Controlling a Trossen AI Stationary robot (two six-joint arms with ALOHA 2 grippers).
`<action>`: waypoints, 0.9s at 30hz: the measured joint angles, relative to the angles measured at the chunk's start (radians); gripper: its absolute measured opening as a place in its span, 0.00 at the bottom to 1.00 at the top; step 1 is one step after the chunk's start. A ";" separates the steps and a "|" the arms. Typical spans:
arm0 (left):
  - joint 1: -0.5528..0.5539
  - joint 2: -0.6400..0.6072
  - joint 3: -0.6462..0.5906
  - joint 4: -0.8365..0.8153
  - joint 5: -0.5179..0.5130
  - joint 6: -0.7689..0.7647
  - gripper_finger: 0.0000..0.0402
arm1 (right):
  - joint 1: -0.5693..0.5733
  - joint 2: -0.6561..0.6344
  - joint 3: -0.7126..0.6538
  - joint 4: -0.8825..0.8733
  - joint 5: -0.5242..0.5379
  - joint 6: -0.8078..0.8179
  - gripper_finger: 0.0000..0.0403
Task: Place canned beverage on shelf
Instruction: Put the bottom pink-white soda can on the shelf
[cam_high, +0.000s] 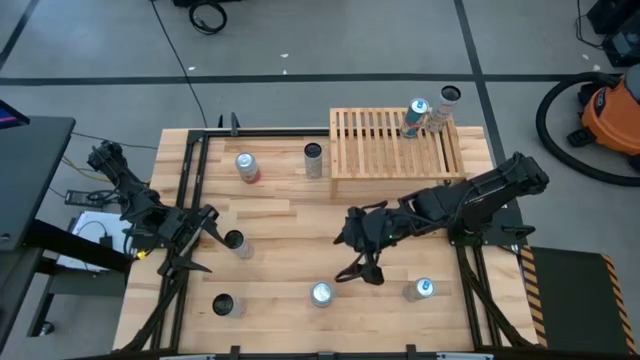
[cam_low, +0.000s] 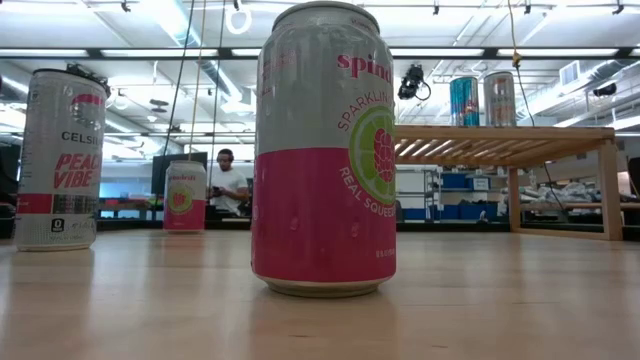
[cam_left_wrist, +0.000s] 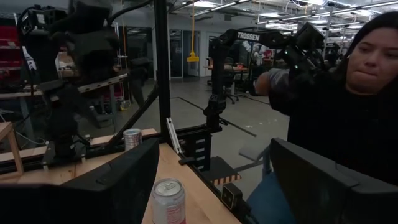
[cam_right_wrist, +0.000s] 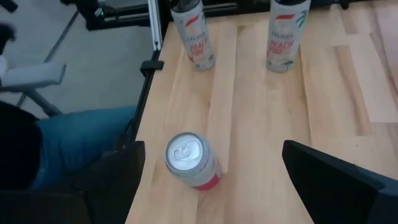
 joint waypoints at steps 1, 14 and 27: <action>0.000 0.000 0.000 0.000 0.000 0.000 0.79 | 0.002 0.007 0.000 0.005 0.000 -0.016 0.97; 0.000 0.000 0.000 -0.005 0.000 -0.022 0.79 | 0.020 0.152 0.000 0.054 0.000 -0.157 0.97; 0.000 0.000 0.000 0.001 0.000 -0.022 0.79 | 0.030 0.239 0.000 0.149 -0.159 -0.303 0.97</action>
